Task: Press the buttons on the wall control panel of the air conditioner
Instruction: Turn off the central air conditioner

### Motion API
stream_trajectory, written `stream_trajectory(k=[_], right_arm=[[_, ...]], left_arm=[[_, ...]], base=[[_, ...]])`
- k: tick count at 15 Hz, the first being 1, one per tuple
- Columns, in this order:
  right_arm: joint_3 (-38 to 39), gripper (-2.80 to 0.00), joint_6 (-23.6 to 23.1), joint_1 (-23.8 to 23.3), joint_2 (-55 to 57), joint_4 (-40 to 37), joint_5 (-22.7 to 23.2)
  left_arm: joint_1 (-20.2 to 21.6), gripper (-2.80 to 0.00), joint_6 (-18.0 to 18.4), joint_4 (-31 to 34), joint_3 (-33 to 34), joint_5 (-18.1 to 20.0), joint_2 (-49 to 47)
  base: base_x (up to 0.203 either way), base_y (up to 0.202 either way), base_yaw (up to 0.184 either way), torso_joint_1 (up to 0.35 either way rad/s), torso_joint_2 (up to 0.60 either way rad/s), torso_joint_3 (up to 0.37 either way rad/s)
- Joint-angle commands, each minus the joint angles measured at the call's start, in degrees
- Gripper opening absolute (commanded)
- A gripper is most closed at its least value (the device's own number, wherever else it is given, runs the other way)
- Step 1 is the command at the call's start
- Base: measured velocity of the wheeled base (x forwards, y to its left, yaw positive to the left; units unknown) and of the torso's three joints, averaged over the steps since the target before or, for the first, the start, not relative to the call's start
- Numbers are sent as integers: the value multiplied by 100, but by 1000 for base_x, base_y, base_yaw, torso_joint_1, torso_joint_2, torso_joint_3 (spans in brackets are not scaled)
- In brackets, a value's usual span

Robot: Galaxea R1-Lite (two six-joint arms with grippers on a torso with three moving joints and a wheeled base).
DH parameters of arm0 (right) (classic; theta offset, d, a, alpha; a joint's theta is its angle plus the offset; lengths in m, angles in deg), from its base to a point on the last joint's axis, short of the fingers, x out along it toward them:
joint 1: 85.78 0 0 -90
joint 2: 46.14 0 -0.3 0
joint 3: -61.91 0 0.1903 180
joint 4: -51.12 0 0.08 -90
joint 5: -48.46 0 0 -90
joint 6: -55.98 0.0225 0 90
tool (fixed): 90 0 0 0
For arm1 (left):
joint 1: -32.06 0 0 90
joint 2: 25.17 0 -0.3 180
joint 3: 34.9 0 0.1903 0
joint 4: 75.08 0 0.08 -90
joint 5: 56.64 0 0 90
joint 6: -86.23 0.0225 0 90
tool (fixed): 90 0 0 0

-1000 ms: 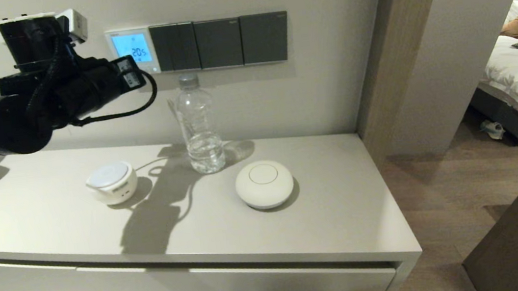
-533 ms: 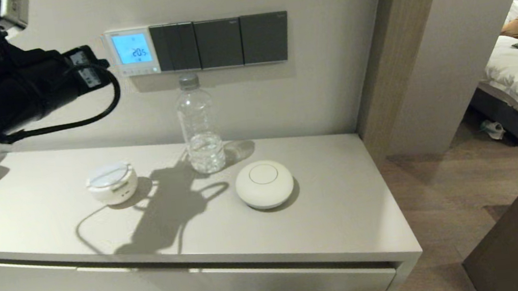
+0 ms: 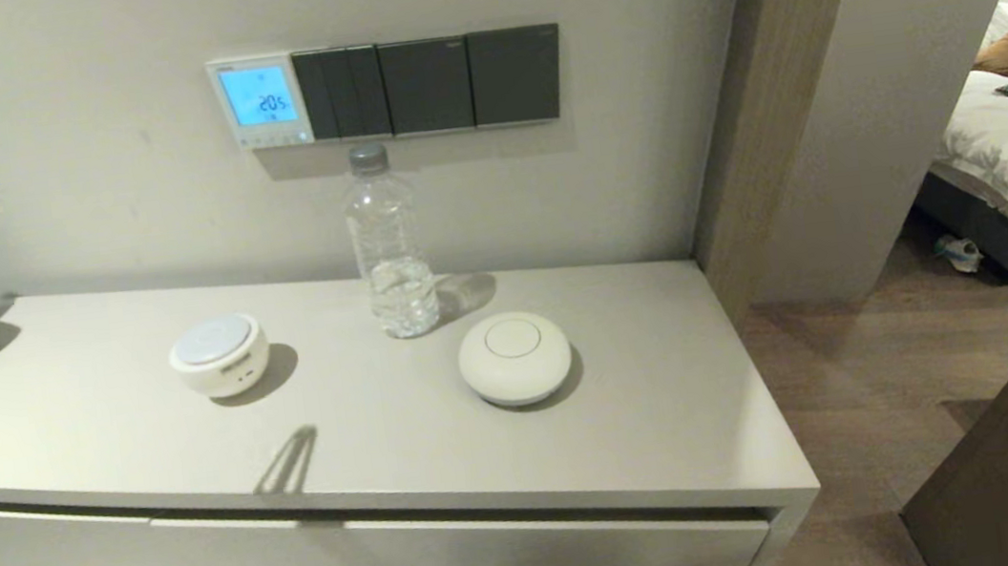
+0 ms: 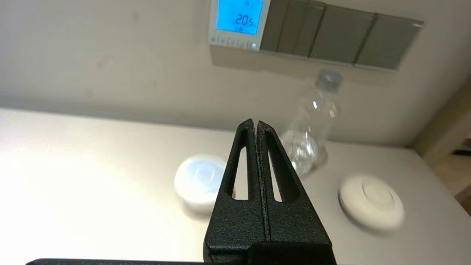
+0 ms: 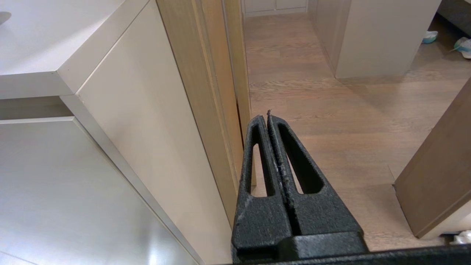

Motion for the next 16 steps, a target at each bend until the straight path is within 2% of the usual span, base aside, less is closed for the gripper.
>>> stream_trajectory(k=[1,3,4,7,10,13,14,16], right_arm=[[18,-280,3,2,-10,0,4],[18,-280,0,2,4,3,2],[18,-280,2,2,-1,0,3],[18,-280,-4,2,2,0,3],[18,-280,-5,2,-1,0,4],[18,-280,3,2,-1,0,4],[18,-280,3,2,-1,0,4],[18,-280,3,2,-1,0,4]], left_arm=[[45,-280,65,508,580,-24,1764],[80,-280,206,1281,925,-257,2643],[93,-280,261,1650,1138,-548,2985],[107,-280,350,1965,1758,-1910,3341],[159,-280,358,1988,2203,-2838,3657],[578,-280,392,2244,2251,-3265,4018],[582,-280,411,2297,2254,-3379,4019],[647,-280,538,2297,2464,-3287,4021]], base=[[0,0,0,0,0,0],[0,0,0,0,0,0],[0,0,0,0,0,0],[0,0,0,0,0,0],[0,0,0,0,0,0],[0,0,0,0,0,0],[0,0,0,0,0,0],[0,0,0,0,0,0]])
